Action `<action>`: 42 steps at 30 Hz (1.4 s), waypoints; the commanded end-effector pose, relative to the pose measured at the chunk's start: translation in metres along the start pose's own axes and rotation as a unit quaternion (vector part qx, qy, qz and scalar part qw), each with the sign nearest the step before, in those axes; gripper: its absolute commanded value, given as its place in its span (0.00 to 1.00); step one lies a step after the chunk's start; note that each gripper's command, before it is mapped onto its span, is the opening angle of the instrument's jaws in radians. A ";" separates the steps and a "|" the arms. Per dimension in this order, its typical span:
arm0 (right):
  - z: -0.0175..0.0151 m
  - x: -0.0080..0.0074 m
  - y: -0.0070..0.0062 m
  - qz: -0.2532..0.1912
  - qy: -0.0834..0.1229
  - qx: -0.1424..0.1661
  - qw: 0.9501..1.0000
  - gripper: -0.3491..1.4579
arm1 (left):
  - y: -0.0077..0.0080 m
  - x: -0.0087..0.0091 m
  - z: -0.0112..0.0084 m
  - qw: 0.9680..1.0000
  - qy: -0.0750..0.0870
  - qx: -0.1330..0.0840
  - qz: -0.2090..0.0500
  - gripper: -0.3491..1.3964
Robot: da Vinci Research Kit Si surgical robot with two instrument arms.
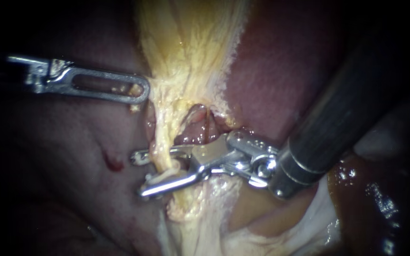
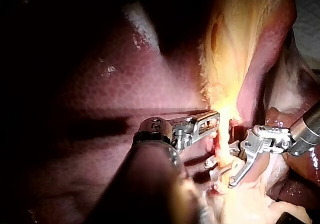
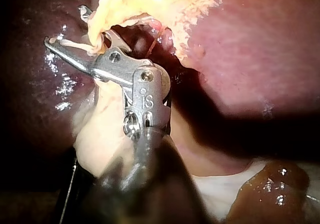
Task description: Clipping third clip left tube
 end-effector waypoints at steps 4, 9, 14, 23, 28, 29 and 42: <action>-0.0003 0.0006 0.0002 0.003 0.005 -0.008 1.000 0.47 | 0.0000 0.0000 0.0000 1.000 0.000 0.000 0.000 0.00; -0.0012 0.0017 0.0010 0.012 0.023 -0.021 0.999 0.47 | 0.0000 0.0000 0.0000 1.000 0.000 0.000 0.000 0.00; -0.0026 0.0029 0.0016 0.020 0.044 -0.031 0.998 0.47 | 0.0000 0.0000 0.0001 1.000 0.000 0.000 0.000 0.00; -0.0037 0.0043 0.0016 0.028 0.067 -0.041 0.997 0.47 | -0.0001 0.0000 0.0001 1.000 0.000 0.000 0.000 0.00; -0.0038 0.0043 0.0012 0.029 0.068 -0.044 0.996 0.47 | -0.0001 0.0000 0.0001 1.000 0.000 0.000 0.000 0.00; -0.0037 0.0043 0.0009 0.030 0.069 -0.046 0.996 0.47 | -0.0001 0.0000 0.0001 1.000 0.000 0.000 0.000 0.00; -0.0021 0.0064 -0.0040 0.039 0.065 -0.020 0.997 0.47 | 0.0001 0.0001 0.0002 1.000 0.000 0.000 0.000 0.00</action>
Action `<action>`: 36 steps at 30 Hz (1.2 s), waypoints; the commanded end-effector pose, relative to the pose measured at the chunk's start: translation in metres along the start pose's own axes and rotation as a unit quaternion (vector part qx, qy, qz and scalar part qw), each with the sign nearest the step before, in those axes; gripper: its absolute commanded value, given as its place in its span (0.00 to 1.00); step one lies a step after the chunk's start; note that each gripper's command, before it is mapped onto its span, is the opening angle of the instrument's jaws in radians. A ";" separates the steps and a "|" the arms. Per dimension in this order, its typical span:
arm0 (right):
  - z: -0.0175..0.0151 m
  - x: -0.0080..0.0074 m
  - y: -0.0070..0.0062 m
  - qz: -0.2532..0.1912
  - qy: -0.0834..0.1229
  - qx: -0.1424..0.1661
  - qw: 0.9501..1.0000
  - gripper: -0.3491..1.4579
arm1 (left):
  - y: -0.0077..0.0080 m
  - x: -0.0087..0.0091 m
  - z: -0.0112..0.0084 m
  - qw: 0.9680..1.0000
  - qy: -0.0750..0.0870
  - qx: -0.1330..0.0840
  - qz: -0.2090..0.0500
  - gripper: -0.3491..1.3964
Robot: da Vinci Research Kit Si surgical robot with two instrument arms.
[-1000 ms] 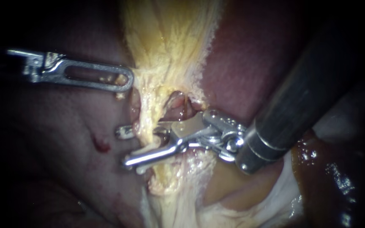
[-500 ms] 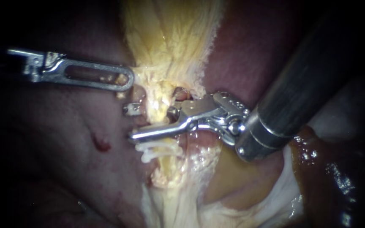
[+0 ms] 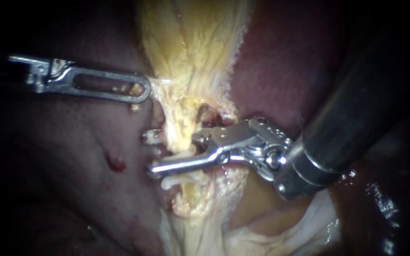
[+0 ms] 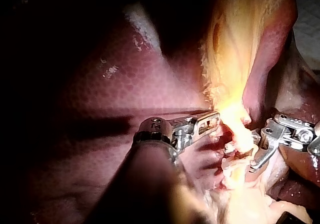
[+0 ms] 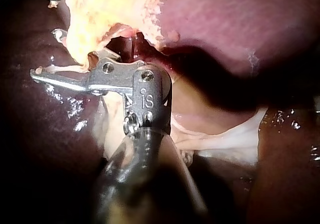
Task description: Clipping third clip left tube
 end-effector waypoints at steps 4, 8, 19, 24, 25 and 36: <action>0.0000 0.0003 -0.0001 0.004 0.013 -0.033 0.999 0.47 | 0.0000 0.0000 0.0000 1.000 0.000 0.000 0.000 0.00; -0.0004 0.0002 0.0005 0.003 0.014 -0.038 0.999 0.45 | 0.0000 0.0000 0.0000 1.000 0.000 0.000 0.000 0.00; -0.0021 -0.0005 0.0017 0.002 0.015 -0.054 0.998 0.23 | 0.0000 0.0000 0.0000 1.000 0.000 0.000 0.000 0.00; -0.0027 -0.0003 0.0015 0.003 0.016 -0.061 0.998 0.00 | 0.0000 0.0000 0.0000 1.000 0.000 0.000 0.000 0.00; -0.0028 -0.0002 0.0015 0.003 0.017 -0.063 0.998 0.00 | 0.0000 0.0000 0.0000 1.000 0.000 0.000 0.000 0.00; -0.0026 -0.0013 0.0017 -0.004 -0.009 0.000 1.000 0.00 | 0.0001 0.0000 0.0000 1.000 0.000 0.000 0.000 0.00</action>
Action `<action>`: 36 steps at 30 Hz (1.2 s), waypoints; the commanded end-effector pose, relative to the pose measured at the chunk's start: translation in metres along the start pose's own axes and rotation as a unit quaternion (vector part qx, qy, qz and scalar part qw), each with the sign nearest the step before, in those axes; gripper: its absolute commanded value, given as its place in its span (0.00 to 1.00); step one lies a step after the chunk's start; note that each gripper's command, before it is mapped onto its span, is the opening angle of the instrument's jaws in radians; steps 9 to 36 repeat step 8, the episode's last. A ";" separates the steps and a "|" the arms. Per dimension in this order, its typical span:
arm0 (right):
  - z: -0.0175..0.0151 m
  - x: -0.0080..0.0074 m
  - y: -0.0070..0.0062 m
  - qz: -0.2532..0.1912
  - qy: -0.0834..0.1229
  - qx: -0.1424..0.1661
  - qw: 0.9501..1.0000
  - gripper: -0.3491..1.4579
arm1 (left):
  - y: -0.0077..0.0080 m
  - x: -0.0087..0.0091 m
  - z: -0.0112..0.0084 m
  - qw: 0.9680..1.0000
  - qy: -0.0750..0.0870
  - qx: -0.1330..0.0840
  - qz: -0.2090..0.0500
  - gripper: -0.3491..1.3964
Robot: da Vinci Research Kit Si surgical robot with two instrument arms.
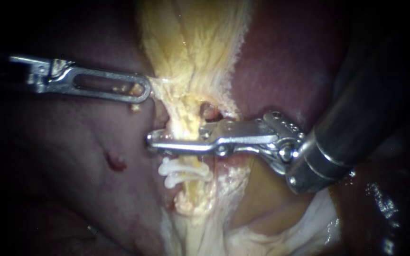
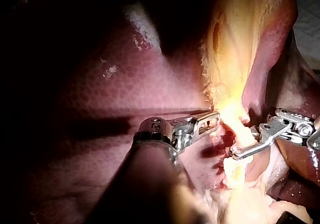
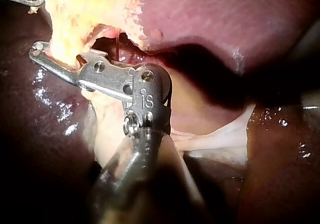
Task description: Clipping third clip left tube
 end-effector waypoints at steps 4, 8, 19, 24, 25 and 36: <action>0.0000 0.0001 0.0000 0.000 0.001 0.001 1.000 0.00 | 0.0000 0.0000 0.0000 1.000 0.000 0.000 0.000 0.00; -0.0001 0.0001 0.0001 0.000 0.001 0.000 1.000 0.00 | 0.0000 0.0000 0.0000 1.000 0.000 0.000 0.000 0.00; -0.0001 0.0001 0.0001 0.000 0.001 0.000 1.000 0.00 | 0.0000 0.0000 0.0000 1.000 0.000 0.000 0.000 0.00; -0.0001 0.0001 0.0001 0.000 0.001 0.000 1.000 0.00 | 0.0000 0.0000 0.0000 1.000 0.000 0.000 0.000 0.00; -0.0001 0.0001 0.0001 0.000 0.001 0.000 1.000 0.00 | 0.0000 0.0000 0.0000 1.000 0.000 0.000 0.000 0.00; -0.0001 0.0001 0.0001 0.000 0.001 0.000 1.000 0.00 | 0.0000 0.0000 0.0000 1.000 0.000 0.000 0.000 0.00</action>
